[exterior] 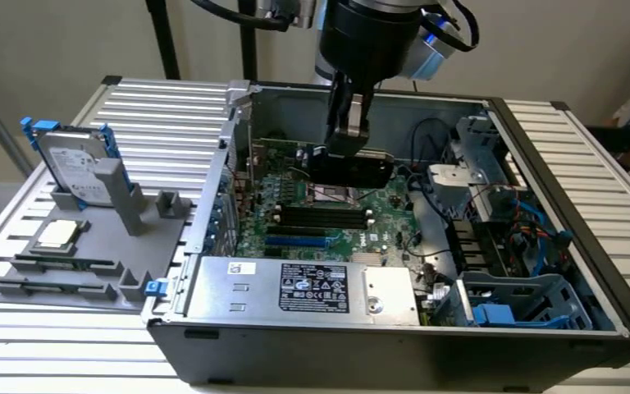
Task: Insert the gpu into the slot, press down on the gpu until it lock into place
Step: 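Insert the gpu into the slot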
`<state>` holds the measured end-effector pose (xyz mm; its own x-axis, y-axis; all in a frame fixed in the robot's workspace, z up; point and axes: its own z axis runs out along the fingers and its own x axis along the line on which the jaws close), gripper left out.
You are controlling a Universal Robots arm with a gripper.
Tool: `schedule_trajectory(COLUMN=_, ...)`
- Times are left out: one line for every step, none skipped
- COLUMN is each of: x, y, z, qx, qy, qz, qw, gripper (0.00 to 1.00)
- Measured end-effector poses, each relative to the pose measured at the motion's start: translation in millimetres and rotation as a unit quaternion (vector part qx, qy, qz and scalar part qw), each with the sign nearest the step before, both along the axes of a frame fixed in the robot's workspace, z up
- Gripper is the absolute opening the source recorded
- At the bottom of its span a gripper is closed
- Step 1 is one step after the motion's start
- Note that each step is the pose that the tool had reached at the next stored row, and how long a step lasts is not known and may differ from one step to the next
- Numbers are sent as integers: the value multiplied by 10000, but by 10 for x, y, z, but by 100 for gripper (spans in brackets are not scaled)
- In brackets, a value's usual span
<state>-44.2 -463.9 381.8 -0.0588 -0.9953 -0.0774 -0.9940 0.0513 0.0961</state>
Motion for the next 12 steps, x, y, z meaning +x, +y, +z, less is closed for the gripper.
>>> schedule_trajectory(x=-3, y=0, z=-18, qx=1, qy=0, qz=0, qw=10000, gripper=26)
schedule_trajectory(x=-6, y=-1, z=-36, qx=2, qy=-1, qz=0, qw=10000, gripper=26)
schedule_trajectory(x=-10, y=-2, z=-55, qx=3, qy=-2, qz=0, qw=10000, gripper=26)
schedule_trajectory(x=-13, y=-2, z=-73, qx=5, qy=-2, qz=0, qw=10000, gripper=26)
schedule_trajectory(x=-16, y=-3, z=-91, qx=7, qy=-3, qz=0, qw=10000, gripper=26)
schedule_trajectory(x=-19, y=-3, z=-109, qx=8, qy=-4, qz=0, qw=10000, gripper=26)
schedule_trajectory(x=-22, y=-4, z=-127, qx=9, qy=-5, qz=0, qw=10000, gripper=26)
schedule_trajectory(x=-26, y=-4, z=-145, qx=10, qy=-5, qz=0, qw=10000, gripper=26)
schedule_trajectory(x=-30, y=-5, z=-163, qx=12, qy=-6, qz=0, qw=10000, gripper=26)
schedule_trajectory(x=-33, y=-5, z=-182, qx=13, qy=-7, qz=0, qw=10000, gripper=26)
schedule_trajectory(x=-37, y=-5, z=-200, qx=16, qy=-8, qz=0, qw=10000, gripper=26)
schedule_trajectory(x=-41, y=-5, z=-219, qx=18, qy=-9, qz=0, qw=10000, gripper=26)
